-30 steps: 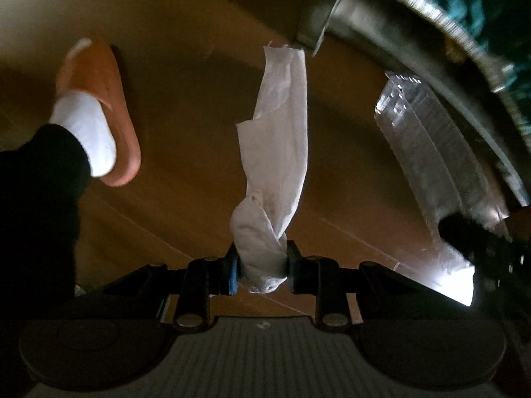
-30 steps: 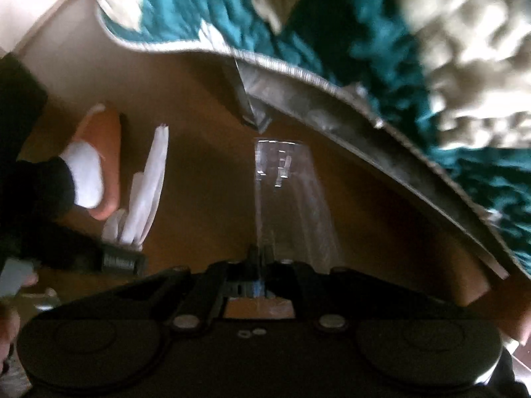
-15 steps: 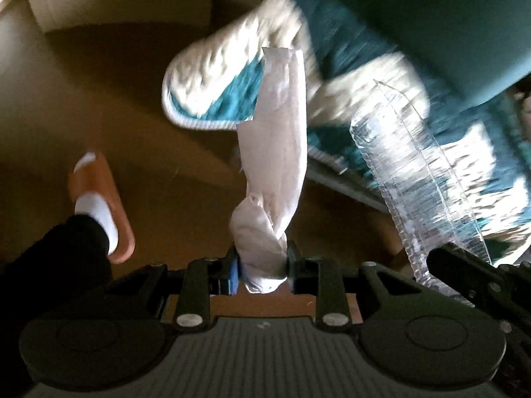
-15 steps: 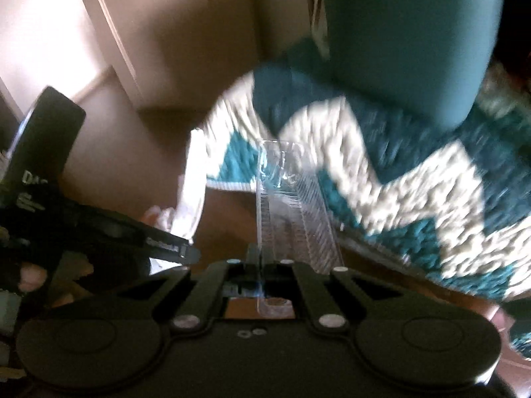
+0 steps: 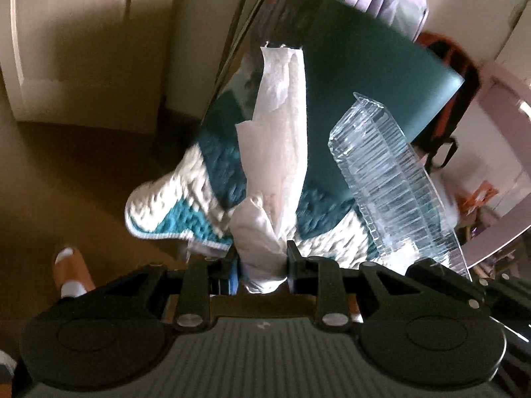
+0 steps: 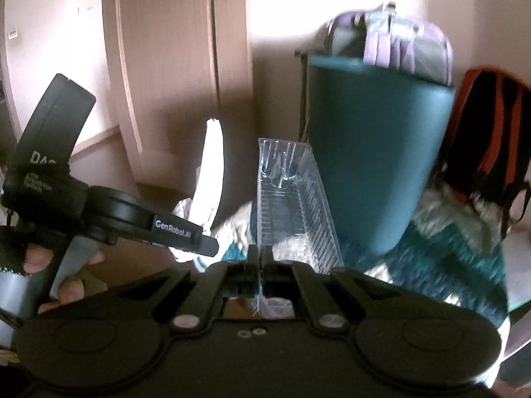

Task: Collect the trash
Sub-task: 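Lift the tissue with the left tool while the right tool carries the tray to the wastebasket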

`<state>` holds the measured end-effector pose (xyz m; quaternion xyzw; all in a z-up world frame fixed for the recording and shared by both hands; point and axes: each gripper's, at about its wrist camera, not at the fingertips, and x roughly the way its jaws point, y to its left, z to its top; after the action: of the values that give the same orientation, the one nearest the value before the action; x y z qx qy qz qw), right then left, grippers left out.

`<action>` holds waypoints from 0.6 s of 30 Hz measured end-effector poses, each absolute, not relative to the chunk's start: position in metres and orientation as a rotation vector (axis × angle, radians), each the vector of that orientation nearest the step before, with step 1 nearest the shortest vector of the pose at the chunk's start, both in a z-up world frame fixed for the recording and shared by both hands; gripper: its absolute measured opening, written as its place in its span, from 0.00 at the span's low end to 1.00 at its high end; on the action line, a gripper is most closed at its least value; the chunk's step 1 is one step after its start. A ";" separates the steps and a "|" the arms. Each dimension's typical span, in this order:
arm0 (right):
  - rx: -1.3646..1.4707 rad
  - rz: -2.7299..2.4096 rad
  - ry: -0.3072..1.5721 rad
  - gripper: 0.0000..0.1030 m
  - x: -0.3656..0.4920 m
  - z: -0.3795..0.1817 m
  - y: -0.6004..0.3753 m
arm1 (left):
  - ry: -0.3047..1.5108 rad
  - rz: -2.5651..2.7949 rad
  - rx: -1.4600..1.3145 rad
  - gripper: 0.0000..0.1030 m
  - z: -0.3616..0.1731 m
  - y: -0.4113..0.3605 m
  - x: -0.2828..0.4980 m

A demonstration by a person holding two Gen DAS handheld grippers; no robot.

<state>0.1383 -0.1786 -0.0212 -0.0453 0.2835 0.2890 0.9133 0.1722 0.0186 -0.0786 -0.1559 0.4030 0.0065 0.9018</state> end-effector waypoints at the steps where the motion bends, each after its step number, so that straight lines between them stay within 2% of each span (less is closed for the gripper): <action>1: -0.090 0.593 0.567 0.00 0.139 -0.015 -0.181 | 0.819 0.007 -0.320 0.25 -0.071 0.018 0.174; 12: -0.082 0.540 0.385 0.00 0.166 0.070 -0.207 | 0.665 -0.097 -0.232 0.26 0.035 -0.013 0.209; 18: -0.061 0.496 0.346 0.00 0.199 0.097 -0.222 | 0.617 -0.150 -0.161 0.26 0.078 -0.036 0.247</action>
<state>0.1992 -0.2222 0.0972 -0.0299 0.1705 0.2442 0.9541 0.2472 -0.0362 0.0785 -0.0790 0.3028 -0.0734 0.9469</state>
